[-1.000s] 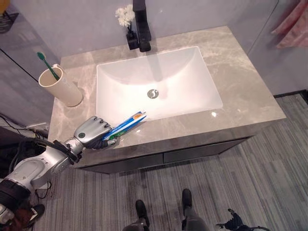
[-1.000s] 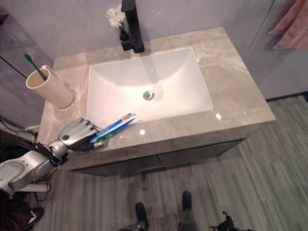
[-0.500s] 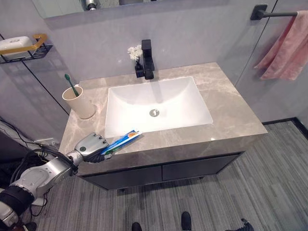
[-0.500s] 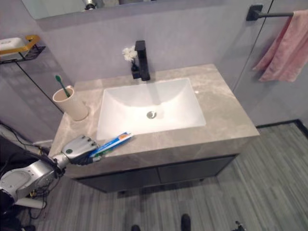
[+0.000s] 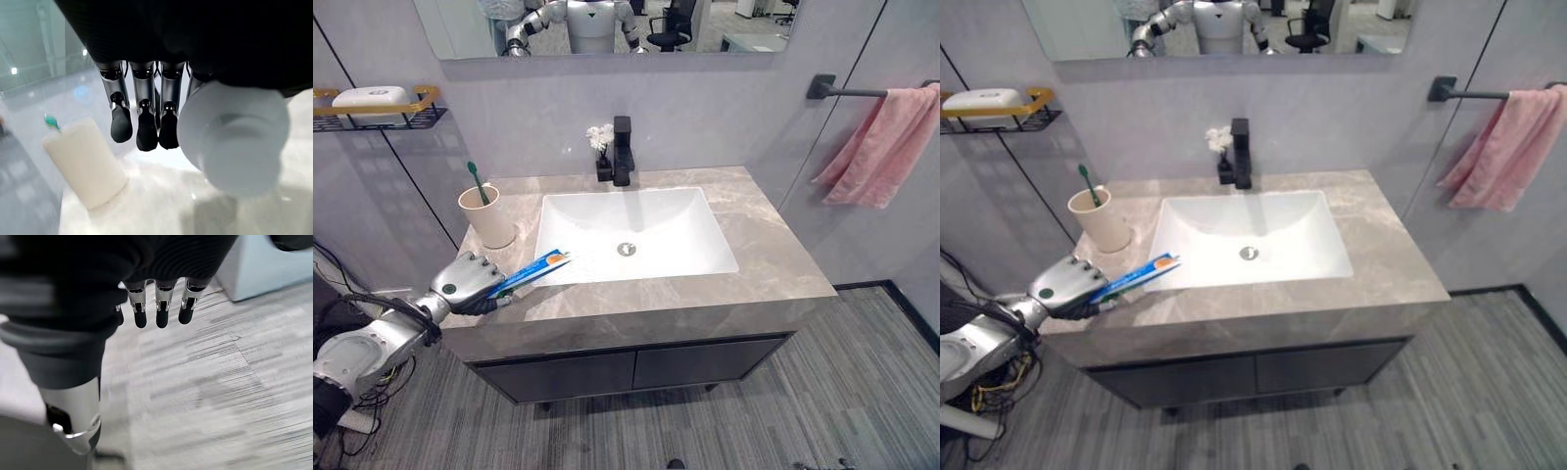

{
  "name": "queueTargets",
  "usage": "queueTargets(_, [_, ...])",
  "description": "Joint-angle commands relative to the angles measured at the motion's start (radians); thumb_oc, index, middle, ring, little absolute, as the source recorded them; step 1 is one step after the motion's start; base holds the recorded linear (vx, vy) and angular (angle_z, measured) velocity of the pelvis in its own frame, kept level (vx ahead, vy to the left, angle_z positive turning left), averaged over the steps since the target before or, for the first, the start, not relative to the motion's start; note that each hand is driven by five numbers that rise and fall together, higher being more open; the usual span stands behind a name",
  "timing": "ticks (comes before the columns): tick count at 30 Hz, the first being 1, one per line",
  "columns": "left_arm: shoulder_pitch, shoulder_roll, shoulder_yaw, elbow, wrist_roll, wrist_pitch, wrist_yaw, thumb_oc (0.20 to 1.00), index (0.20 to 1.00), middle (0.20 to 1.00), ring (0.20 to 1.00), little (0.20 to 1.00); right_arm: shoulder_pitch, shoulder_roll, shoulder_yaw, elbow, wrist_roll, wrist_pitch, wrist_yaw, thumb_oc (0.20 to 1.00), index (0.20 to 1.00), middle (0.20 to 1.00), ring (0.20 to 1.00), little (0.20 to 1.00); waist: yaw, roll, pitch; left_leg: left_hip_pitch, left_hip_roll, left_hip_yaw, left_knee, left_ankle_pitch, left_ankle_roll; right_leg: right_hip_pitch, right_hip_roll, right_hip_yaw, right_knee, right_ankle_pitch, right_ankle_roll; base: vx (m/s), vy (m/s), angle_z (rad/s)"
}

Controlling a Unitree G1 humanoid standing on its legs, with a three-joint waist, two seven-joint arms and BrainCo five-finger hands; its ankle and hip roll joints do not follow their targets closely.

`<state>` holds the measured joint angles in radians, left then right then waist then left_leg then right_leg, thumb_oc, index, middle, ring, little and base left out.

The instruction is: Put brush and paste in cup on sink, flatten towel.

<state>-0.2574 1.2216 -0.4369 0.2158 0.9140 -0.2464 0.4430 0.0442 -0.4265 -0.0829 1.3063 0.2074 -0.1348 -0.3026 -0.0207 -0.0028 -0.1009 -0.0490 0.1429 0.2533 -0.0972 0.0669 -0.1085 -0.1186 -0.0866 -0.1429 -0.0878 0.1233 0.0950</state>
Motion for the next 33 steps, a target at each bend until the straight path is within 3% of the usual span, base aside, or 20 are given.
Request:
queueTargets(1, [-0.149, 0.084, 0.166, -0.081, -0.038, 0.044, 0.101, 0.200, 0.200, 0.200, 0.200, 0.200, -0.014, -0.108, -0.088, -0.065, 0.115, -0.056, -0.097, 1.000, 1.000, 1.000, 1.000, 1.000, -0.033, -0.015, -0.037, -0.015, 0.054, -0.072, 0.010, 0.031, -0.041, 0.005, -0.083, 0.041, 0.000, 0.031, 0.066, 0.00, 0.000, 0.00])
queueTargets(5, [-0.222, 0.135, 0.184, -0.104, -0.029, 0.054, 0.165, 0.200, 0.200, 0.200, 0.200, 0.200, -0.016, -0.258, -0.212, -0.236, 0.038, -0.081, -0.258, 1.000, 1.000, 1.000, 1.000, 1.000, -0.051, -0.004, -0.048, -0.002, 0.054, -0.073, 0.010, 0.017, -0.041, 0.018, -0.086, 0.041, 0.000, 0.024, 0.073, 0.00, 0.000, 0.00])
queueTargets(6, [-0.230, 0.133, 0.178, -0.101, -0.029, 0.055, 0.166, 0.200, 0.200, 0.200, 0.200, 0.200, -0.015, -0.257, -0.216, -0.240, 0.034, -0.078, -0.262, 1.000, 1.000, 1.000, 1.000, 1.000, -0.049, -0.005, -0.047, -0.005, 0.054, -0.074, 0.010, 0.023, -0.040, 0.015, -0.086, 0.040, 0.000, 0.029, 0.072, 0.00, 0.000, 0.00])
queueTargets(7, [-0.272, 0.153, 0.189, -0.081, -0.012, 0.082, 0.194, 0.200, 0.200, 0.200, 0.200, 0.200, 0.009, -0.350, -0.240, -0.514, -0.223, -0.037, -0.366, 1.000, 1.000, 1.000, 1.000, 1.000, -0.058, -0.002, -0.054, 0.004, 0.053, -0.072, 0.010, 0.014, -0.040, 0.022, -0.087, 0.041, 0.000, 0.023, 0.076, 0.00, 0.000, 0.00])
queueTargets(8, [-0.273, 0.151, 0.189, -0.081, -0.011, 0.081, 0.196, 0.200, 0.200, 0.200, 0.200, 0.200, 0.017, -0.346, -0.248, -0.529, -0.230, -0.028, -0.367, 1.000, 1.000, 1.000, 1.000, 1.000, -0.056, -0.002, -0.052, 0.001, 0.052, -0.073, 0.010, 0.020, -0.039, 0.020, -0.088, 0.041, 0.000, 0.028, 0.075, 0.03, 0.036, 0.02])
queueTargets(9, [-0.309, 0.156, 0.188, -0.082, -0.008, 0.094, 0.203, 0.200, 0.200, 0.200, 0.200, 0.200, 0.002, -0.390, -0.293, -0.691, -0.296, -0.018, -0.414, 1.000, 1.000, 1.000, 1.000, 1.000, -0.066, 0.004, -0.059, 0.011, 0.051, -0.071, 0.010, 0.009, -0.038, 0.027, -0.088, 0.043, 0.000, 0.022, 0.079, 0.00, 0.000, 0.00])
queueTargets(11, [-0.378, 0.166, 0.186, -0.084, -0.013, 0.111, 0.215, 0.200, 0.200, 0.200, 0.200, 0.200, -0.060, -0.450, -0.281, -0.901, -0.400, -0.003, -0.425, 1.000, 1.000, 1.000, 1.000, 1.000, -0.065, 0.008, -0.067, 0.019, 0.049, -0.070, 0.010, 0.005, -0.034, 0.030, -0.090, 0.048, 0.000, 0.020, 0.080, 0.00, 0.033, -0.04])
queueTargets(13, [-0.431, 0.166, 0.184, -0.094, -0.025, 0.133, 0.212, 0.200, 0.200, 0.200, 0.200, 0.200, -0.127, -0.455, -0.242, -1.074, -0.468, 0.015, -0.395, 1.000, 1.000, 1.000, 1.000, 1.000, -0.060, 0.003, -0.066, 0.023, 0.046, -0.065, 0.010, 0.008, -0.031, 0.029, -0.091, 0.053, 0.000, 0.025, 0.079, -0.01, 0.021, -0.08])
queueTargets(15, [-0.495, 0.153, 0.161, -0.108, -0.052, 0.139, 0.205, 0.200, 0.200, 0.200, 0.200, 0.200, -0.246, -0.459, -0.127, -1.117, -0.422, -0.026, -0.333, 1.000, 1.000, 1.000, 1.000, 1.000, -0.050, 0.002, -0.068, 0.029, 0.043, -0.060, 0.010, 0.008, -0.027, 0.030, -0.091, 0.057, 0.000, 0.025, 0.080, -0.01, 0.022, -0.05])
queueTargets(16, [-0.524, 0.145, 0.152, -0.117, -0.067, 0.141, 0.202, 0.200, 0.200, 0.200, 0.200, 0.200, -0.294, -0.437, -0.069, -1.143, -0.364, -0.047, -0.298, 1.000, 1.000, 1.000, 1.000, 1.000, -0.042, 0.002, -0.071, 0.037, 0.043, -0.057, 0.010, 0.001, -0.027, 0.036, -0.091, 0.056, 0.000, 0.019, 0.081, -0.04, 0.023, -0.12])
queueTargets(17, [-0.587, 0.106, 0.108, -0.108, -0.108, 0.149, 0.187, 0.200, 0.200, 0.200, 0.200, 0.200, -0.398, -0.408, 0.085, -1.121, -0.216, -0.089, -0.178, 1.000, 1.000, 1.000, 1.000, 1.000, -0.033, -0.007, -0.068, 0.042, 0.041, -0.055, 0.010, 0.003, -0.026, 0.040, -0.094, 0.057, 0.000, 0.020, 0.080, -0.02, 0.017, -0.13])
queueTargets(18, [-0.595, 0.108, 0.102, -0.104, -0.109, 0.150, 0.187, 0.200, 0.200, 0.200, 0.200, 0.200, -0.407, -0.408, 0.090, -1.113, -0.212, -0.091, -0.176, 1.000, 1.000, 1.000, 1.000, 1.000, -0.035, -0.009, -0.066, 0.038, 0.040, -0.055, 0.010, 0.009, -0.025, 0.037, -0.094, 0.058, 0.000, 0.025, 0.078, -0.05, 0.010, -0.10])
queueTargets(20, [-0.648, 0.081, 0.061, -0.089, -0.136, 0.154, 0.179, 0.200, 0.200, 0.200, 0.200, 0.200, -0.492, -0.360, 0.229, -1.117, -0.069, -0.122, -0.057, 1.000, 1.000, 1.000, 1.000, 1.000, -0.026, -0.018, -0.065, 0.043, 0.039, -0.052, 0.010, 0.010, -0.026, 0.043, -0.095, 0.055, 0.000, 0.025, 0.077, 0.00, 0.000, 0.00])
queueTargets(21, [-0.675, 0.068, 0.037, -0.097, -0.145, 0.153, 0.170, 0.200, 0.200, 0.200, 0.200, 0.200, -0.534, -0.342, 0.306, -1.121, -0.023, -0.121, -0.005, 1.000, 1.000, 1.000, 1.000, 1.000, -0.019, -0.019, -0.066, 0.048, 0.040, -0.052, 0.010, 0.006, -0.027, 0.050, -0.095, 0.052, 0.000, 0.020, 0.077, -0.01, 0.003, 0.05])
queueTargets(22, [-0.680, 0.070, 0.034, -0.094, -0.145, 0.154, 0.170, 0.200, 0.200, 0.200, 0.200, 0.200, -0.541, -0.341, 0.308, -1.116, -0.020, -0.122, -0.004, 1.000, 1.000, 1.000, 1.000, 1.000, -0.021, -0.020, -0.064, 0.045, 0.040, -0.052, 0.010, 0.012, -0.026, 0.047, -0.096, 0.053, 0.000, 0.024, 0.076, -0.02, 0.002, 0.07])
queueTargets(24, [-0.747, 0.061, -0.022, -0.113, -0.160, 0.155, 0.159, 0.200, 0.200, 0.200, 0.200, 0.200, -0.670, -0.295, 0.467, -1.093, 0.059, -0.112, 0.066, 1.000, 1.000, 1.000, 1.000, 1.000, -0.006, -0.030, -0.066, 0.046, 0.038, -0.054, 0.010, 0.014, -0.028, 0.052, -0.095, 0.049, 0.000, 0.022, 0.073, -0.02, 0.001, 0.10])
queueTargets(25, [-0.749, 0.062, -0.023, -0.112, -0.161, 0.155, 0.159, 0.200, 0.200, 0.200, 0.200, 0.200, -0.672, -0.295, 0.468, -1.091, 0.059, -0.112, 0.066, 1.000, 1.000, 1.000, 1.000, 1.000, -0.006, -0.030, -0.065, 0.046, 0.038, -0.054, 0.010, 0.014, -0.028, 0.053, -0.096, 0.049, 0.000, 0.022, 0.073, 0.01, -0.002, 0.07])
queueTargets(26, [-0.768, 0.043, -0.043, -0.120, -0.171, 0.159, 0.161, 0.200, 0.200, 0.200, 0.200, 0.200, -0.722, -0.217, 0.544, -1.092, 0.135, -0.116, 0.097, 1.000, 1.000, 1.000, 1.000, 1.000, 0.008, -0.034, -0.062, 0.047, 0.040, -0.057, 0.010, 0.016, -0.028, 0.059, -0.095, 0.044, 0.000, 0.019, 0.071, 0.01, -0.002, 0.06])
queueTargets(28, [-0.774, 0.025, -0.043, -0.128, -0.180, 0.167, 0.170, 0.200, 0.200, 0.200, 0.200, 0.200, -0.761, -0.105, 0.590, -1.095, 0.242, -0.145, 0.112, 1.000, 1.000, 1.000, 1.000, 1.000, 0.018, -0.039, -0.057, 0.046, 0.039, -0.065, 0.010, 0.017, -0.027, 0.066, -0.096, 0.038, 0.000, 0.015, 0.069, 0.02, 0.005, 0.07])
queueTargets(33, [-0.768, 0.009, -0.044, -0.185, -0.182, 0.152, 0.179, 0.200, 0.200, 0.200, 0.200, 0.200, -0.821, 0.080, 0.646, -1.144, 0.436, -0.209, 0.160, 1.000, 1.000, 1.000, 1.000, 1.000, 0.047, -0.046, -0.051, 0.045, 0.031, -0.082, 0.010, 0.015, -0.019, 0.080, -0.101, 0.020, 0.000, 0.005, 0.065, 0.03, 0.016, 0.09])
